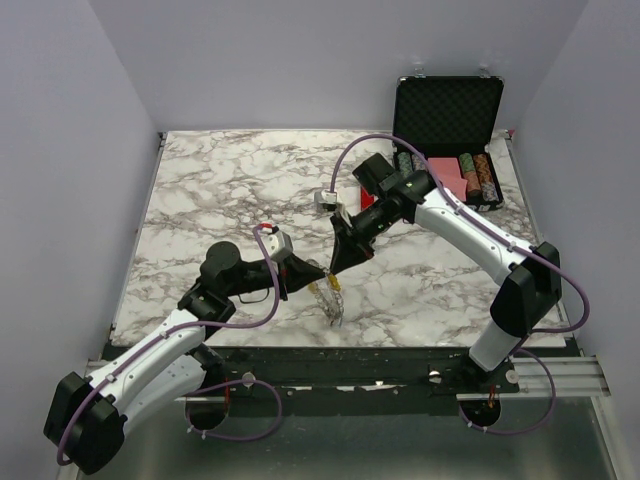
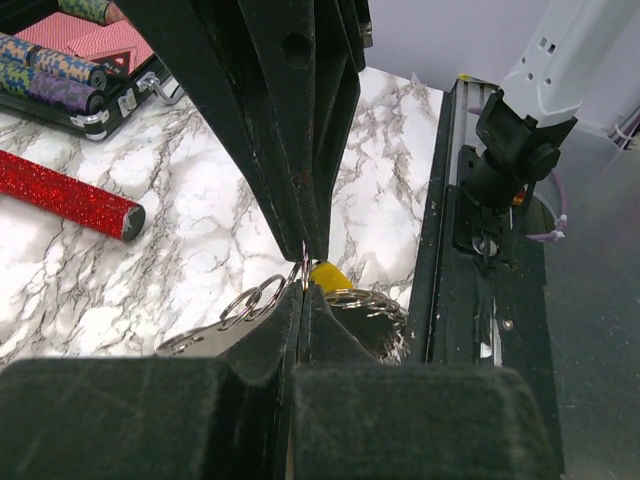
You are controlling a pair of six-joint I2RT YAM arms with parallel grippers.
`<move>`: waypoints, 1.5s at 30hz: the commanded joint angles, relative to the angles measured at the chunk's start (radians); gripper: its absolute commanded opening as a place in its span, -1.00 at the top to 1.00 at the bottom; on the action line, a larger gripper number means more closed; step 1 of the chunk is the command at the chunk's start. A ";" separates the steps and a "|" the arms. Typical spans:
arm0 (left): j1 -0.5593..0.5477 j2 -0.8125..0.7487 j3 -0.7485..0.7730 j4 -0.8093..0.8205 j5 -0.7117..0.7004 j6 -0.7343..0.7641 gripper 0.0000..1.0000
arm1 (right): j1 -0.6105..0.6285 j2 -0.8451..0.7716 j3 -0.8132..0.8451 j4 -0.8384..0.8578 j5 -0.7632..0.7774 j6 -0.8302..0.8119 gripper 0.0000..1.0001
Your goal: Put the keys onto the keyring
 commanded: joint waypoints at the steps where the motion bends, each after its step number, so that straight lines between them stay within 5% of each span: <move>1: 0.004 -0.023 0.037 0.016 -0.050 -0.018 1.00 | 0.014 -0.004 -0.015 0.029 0.037 0.028 0.68; 5: 0.004 -0.029 0.041 0.001 -0.075 -0.024 1.00 | 0.016 -0.006 -0.008 0.032 0.040 0.034 0.99; 27: 0.005 -0.113 -0.046 0.085 -0.090 -0.021 1.00 | 0.016 -0.010 -0.028 0.043 0.046 0.100 0.99; 45: 0.018 -0.078 -0.160 0.419 -0.075 -0.194 1.00 | 0.014 -0.001 -0.024 0.030 -0.049 0.109 0.99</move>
